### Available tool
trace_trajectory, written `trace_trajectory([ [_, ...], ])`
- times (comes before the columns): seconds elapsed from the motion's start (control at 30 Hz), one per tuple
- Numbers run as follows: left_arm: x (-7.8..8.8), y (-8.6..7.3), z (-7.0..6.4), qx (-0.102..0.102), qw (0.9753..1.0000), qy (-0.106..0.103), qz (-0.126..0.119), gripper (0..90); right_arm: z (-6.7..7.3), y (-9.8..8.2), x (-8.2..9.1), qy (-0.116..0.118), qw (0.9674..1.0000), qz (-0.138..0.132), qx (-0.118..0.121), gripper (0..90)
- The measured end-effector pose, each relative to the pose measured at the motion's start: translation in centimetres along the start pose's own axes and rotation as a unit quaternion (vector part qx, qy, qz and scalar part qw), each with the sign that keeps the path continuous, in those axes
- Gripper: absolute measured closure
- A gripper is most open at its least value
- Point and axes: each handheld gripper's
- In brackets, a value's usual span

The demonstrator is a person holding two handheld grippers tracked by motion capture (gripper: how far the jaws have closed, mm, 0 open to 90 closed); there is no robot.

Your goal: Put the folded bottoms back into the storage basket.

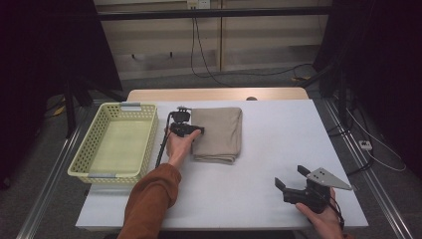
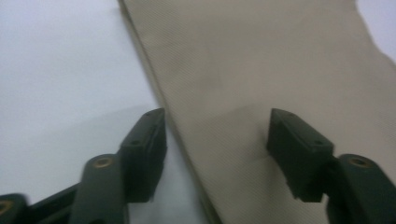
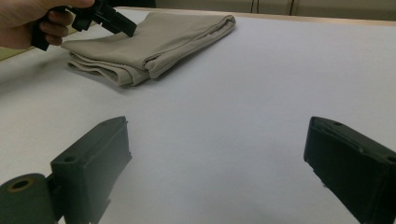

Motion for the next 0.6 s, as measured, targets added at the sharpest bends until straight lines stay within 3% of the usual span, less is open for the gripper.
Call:
trace_trajectory([
  [0.17, -0.02, 0.08, -0.38, 0.001, 1.0, 0.002, 0.008, 49.7, 0.06, 0.0, 0.01, 0.0, 1.0, 0.001, -0.001, 6.4],
  [0.23, -0.1, 0.01, -0.33, 0.009, 0.9997, -0.019, 0.008, 59.7, 0.2, -0.04, -0.03, 0.001, 1.0, 0.002, 0.003, 6.3],
  [0.27, -0.16, 0.02, -0.52, 0.008, 0.9999, -0.012, 0.007, 63.2, 0.24, -0.06, -0.05, 0.003, 1.0, 0.005, 0.006, 6.3],
  [0.33, -0.21, 0.15, -0.83, -0.006, 0.9999, -0.006, 0.013, 63.1, 0.28, -0.07, -0.16, 0.004, 1.0, 0.006, 0.006, 6.3],
  [0.53, -0.16, 0.06, -0.89, -0.01, 0.9997, -0.014, 0.015, 64.9, 0.24, -0.08, -0.16, 0.004, 0.9999, 0.008, 0.007, 6.3],
  [0.57, -0.24, -0.03, -0.91, -0.007, 0.9991, -0.04, 0.015, 69.8, 0.23, -0.08, -0.17, 0.004, 0.9999, 0.009, 0.007, 6.3],
  [0.6, -0.36, -0.23, -1.07, 0.004, 0.9988, -0.049, 0.01, 77.4, 0.24, -0.09, -0.19, 0.006, 0.9999, 0.009, 0.006, 6.0],
])
Point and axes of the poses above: each handheld gripper's, and its own axes: x roughly backward along the jaws, y roughly out of its top, z roughly to its left, and after that the axes turned 10 degrees about -x, right-handed
